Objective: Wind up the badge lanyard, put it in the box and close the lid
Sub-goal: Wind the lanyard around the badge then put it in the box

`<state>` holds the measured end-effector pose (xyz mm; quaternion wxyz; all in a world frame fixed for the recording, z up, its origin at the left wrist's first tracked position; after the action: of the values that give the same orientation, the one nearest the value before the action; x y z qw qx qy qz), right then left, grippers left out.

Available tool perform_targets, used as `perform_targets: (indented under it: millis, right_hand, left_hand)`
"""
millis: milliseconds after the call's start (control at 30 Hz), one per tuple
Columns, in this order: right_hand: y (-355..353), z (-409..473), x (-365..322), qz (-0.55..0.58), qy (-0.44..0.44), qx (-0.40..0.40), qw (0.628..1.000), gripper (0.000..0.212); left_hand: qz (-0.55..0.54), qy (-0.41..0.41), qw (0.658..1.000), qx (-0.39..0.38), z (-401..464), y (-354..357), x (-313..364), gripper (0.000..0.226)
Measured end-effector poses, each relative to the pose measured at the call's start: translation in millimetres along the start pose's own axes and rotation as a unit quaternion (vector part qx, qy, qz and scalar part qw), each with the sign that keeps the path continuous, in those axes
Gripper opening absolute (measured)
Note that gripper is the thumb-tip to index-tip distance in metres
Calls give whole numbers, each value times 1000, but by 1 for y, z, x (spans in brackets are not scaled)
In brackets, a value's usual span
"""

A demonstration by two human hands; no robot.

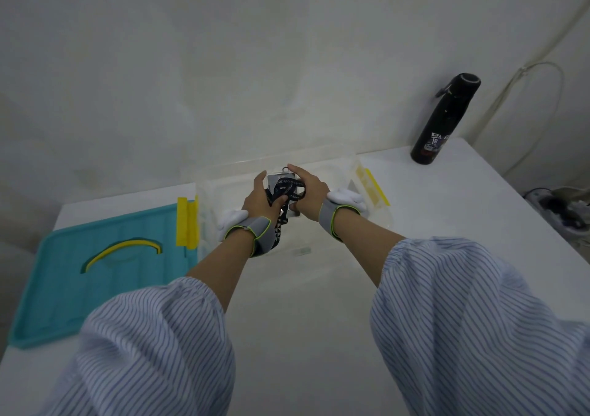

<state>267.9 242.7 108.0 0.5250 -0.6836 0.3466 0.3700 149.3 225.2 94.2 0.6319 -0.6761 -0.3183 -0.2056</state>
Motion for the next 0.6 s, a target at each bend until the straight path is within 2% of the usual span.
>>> perform_targets:
  millis: [167, 367, 600]
  right_hand:
    - [1, 1, 3, -15, 10, -21, 1000, 78]
    - [-4, 4, 10, -56, 22, -27, 998, 75]
    - [-1, 12, 10, -63, 1, -31, 998, 72]
  left_hand:
    - [25, -11, 1000, -6, 2, 4, -5, 72]
    - [108, -89, 989, -51, 6, 12, -29, 84]
    - [129, -66, 989, -42, 12, 12, -35, 80]
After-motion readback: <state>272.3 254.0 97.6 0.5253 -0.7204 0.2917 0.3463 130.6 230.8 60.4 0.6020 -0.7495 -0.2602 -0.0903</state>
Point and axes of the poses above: each hand's wrist, its own z-axis towards the middle knuckle, its own y-axis out of the palm, x = y × z, the point moved 5 cm from there along z, towards the middle knuckle, and after that the axes turned 11 degrees about z, right-handed, at the moved point
